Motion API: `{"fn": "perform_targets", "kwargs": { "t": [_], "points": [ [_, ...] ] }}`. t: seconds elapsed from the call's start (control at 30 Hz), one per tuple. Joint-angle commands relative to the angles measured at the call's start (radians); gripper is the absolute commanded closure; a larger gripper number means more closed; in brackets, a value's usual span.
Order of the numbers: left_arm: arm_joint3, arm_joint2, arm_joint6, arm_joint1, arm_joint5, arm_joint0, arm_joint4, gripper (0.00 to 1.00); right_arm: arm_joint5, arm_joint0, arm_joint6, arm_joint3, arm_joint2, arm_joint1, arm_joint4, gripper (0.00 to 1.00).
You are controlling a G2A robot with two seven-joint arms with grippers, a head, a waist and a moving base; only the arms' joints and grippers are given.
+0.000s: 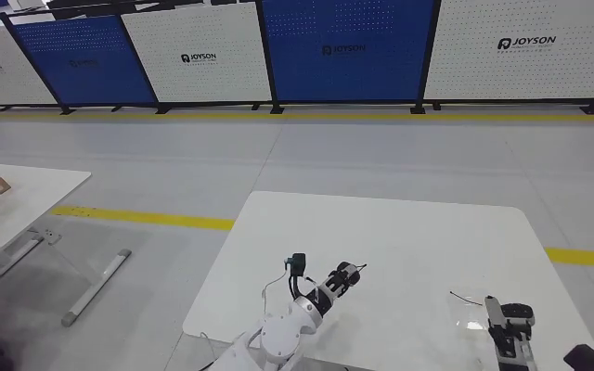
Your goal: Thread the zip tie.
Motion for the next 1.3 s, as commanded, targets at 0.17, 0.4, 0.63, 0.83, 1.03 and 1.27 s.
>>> {"fn": "perform_targets", "kwargs": {
  "t": [0.17, 0.4, 0.63, 0.83, 1.03, 1.27],
  "points": [
    [0.002, -0.004, 0.007, 0.0, -0.002, 0.001, -0.003, 1.0, 0.0, 0.0, 0.0, 0.0, 0.0, 0.0, 0.0, 0.0],
    [0.011, -0.075, 0.004, 0.008, -0.033, 0.032, -0.083, 1.0, 0.0, 0.0, 0.0, 0.0, 0.0, 0.0, 0.0, 0.0],
    [0.019, -0.119, 0.001, 0.009, -0.042, 0.04, -0.184, 1.0, 0.0, 0.0, 0.0, 0.0, 0.0, 0.0, 0.0, 0.0],
    [0.019, -0.119, 0.001, 0.009, -0.042, 0.04, -0.184, 1.0, 0.0, 0.0, 0.0, 0.0, 0.0, 0.0, 0.0, 0.0],
    [0.019, -0.119, 0.001, 0.009, -0.042, 0.04, -0.184, 1.0, 0.0, 0.0, 0.0, 0.0, 0.0, 0.0, 0.0, 0.0],
    [0.019, -0.119, 0.001, 0.009, -0.042, 0.04, -0.184, 1.0, 0.0, 0.0, 0.0, 0.0, 0.0, 0.0, 0.0, 0.0]
  ]
}}
